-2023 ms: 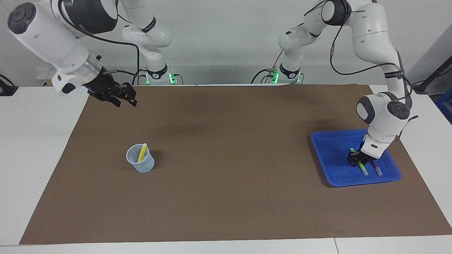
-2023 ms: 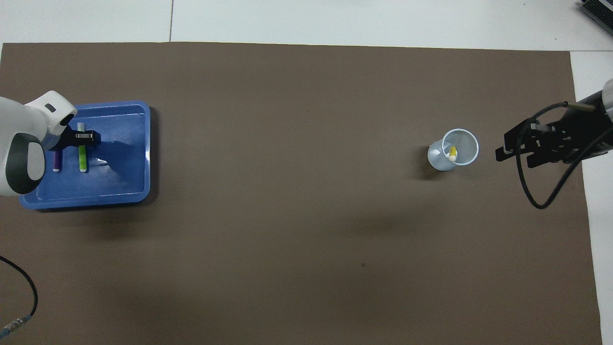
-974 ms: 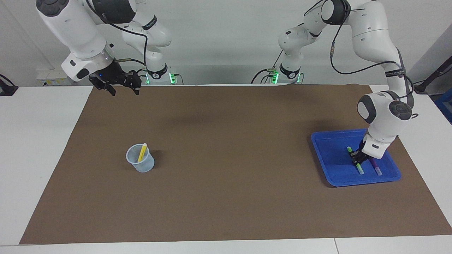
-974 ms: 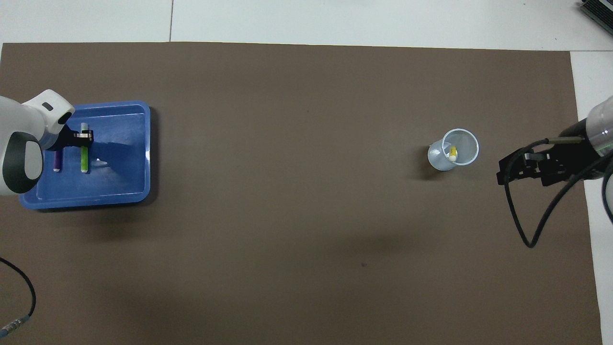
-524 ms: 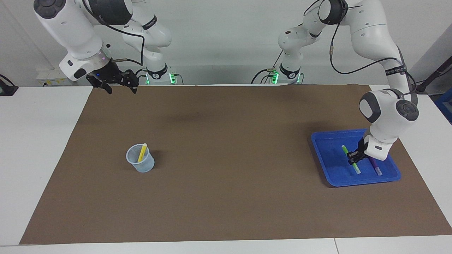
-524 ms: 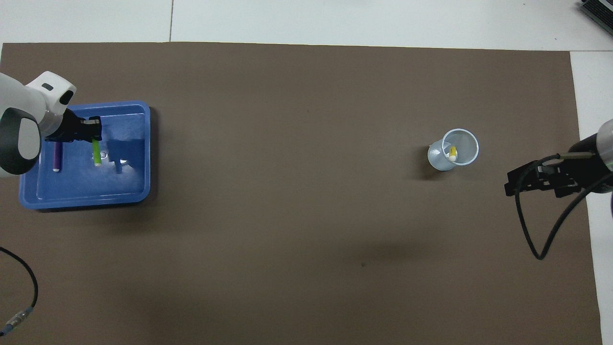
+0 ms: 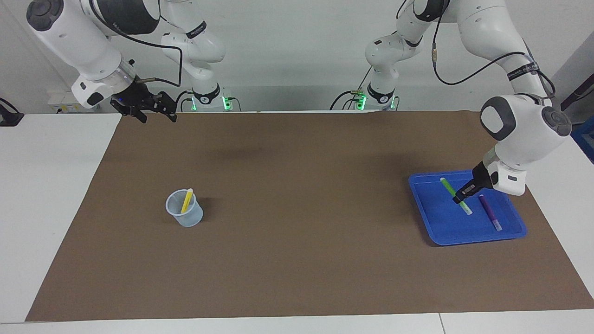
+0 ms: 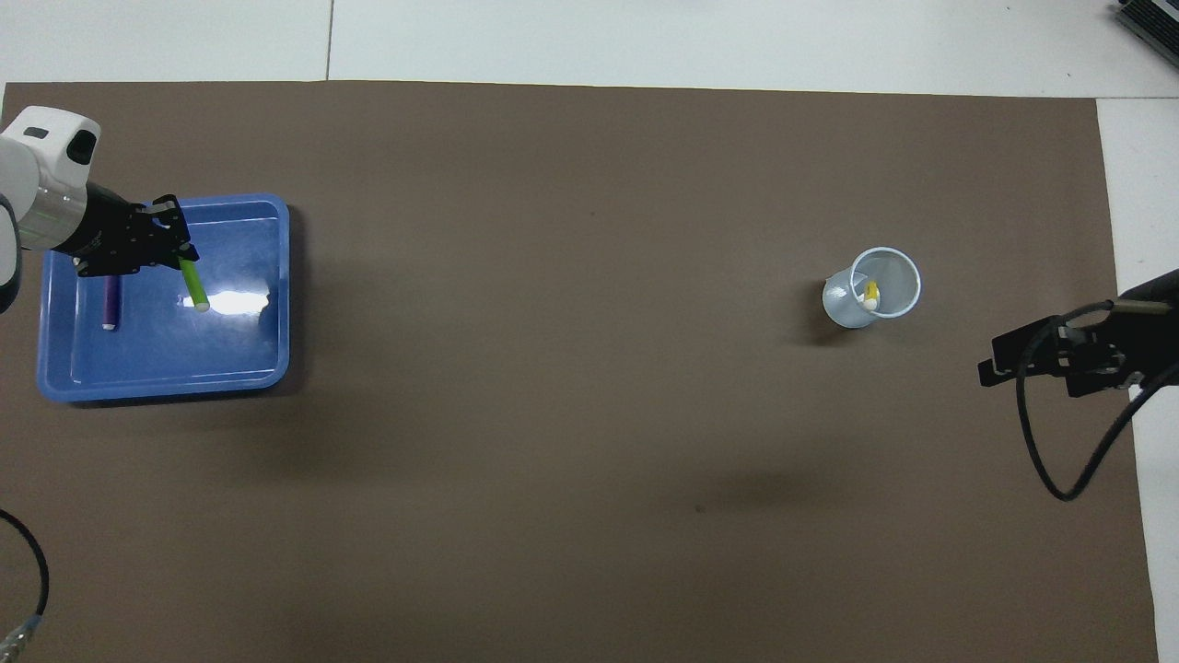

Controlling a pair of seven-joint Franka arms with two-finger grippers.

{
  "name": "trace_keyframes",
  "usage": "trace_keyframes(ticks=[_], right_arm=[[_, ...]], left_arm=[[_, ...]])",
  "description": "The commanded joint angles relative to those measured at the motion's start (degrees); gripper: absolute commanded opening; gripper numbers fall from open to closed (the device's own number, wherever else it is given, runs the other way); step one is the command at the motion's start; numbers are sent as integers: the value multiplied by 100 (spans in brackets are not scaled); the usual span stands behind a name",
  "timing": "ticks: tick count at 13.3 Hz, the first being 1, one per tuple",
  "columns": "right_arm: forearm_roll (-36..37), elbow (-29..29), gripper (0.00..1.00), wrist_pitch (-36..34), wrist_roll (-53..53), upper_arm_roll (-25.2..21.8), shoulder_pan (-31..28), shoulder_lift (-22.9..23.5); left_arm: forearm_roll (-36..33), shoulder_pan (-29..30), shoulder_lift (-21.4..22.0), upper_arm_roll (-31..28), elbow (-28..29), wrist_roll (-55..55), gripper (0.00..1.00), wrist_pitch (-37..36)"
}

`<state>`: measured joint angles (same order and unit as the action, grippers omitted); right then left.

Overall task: Transfer and insert pens with both arms
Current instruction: 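Lift the green pen out of the tray with the left gripper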

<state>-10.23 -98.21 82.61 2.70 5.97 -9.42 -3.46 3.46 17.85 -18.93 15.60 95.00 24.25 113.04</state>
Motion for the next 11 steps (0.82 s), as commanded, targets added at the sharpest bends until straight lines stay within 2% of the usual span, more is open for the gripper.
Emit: trace_keyframes(ticks=[1,7,11], right_arm=[[-451,-269,96,141,11,18,-68,-225],[-936,-559,96,212,529,36,-41,-348],[-1481,-647,95,403,1046,18,-78,-366]], left_arm=[[286,-395,240,-66,63,1208,0,-125],[1016,-1265,618,-66,115,4328,0,-10],[1016,-2161,715,-75,142,6789,0,665]])
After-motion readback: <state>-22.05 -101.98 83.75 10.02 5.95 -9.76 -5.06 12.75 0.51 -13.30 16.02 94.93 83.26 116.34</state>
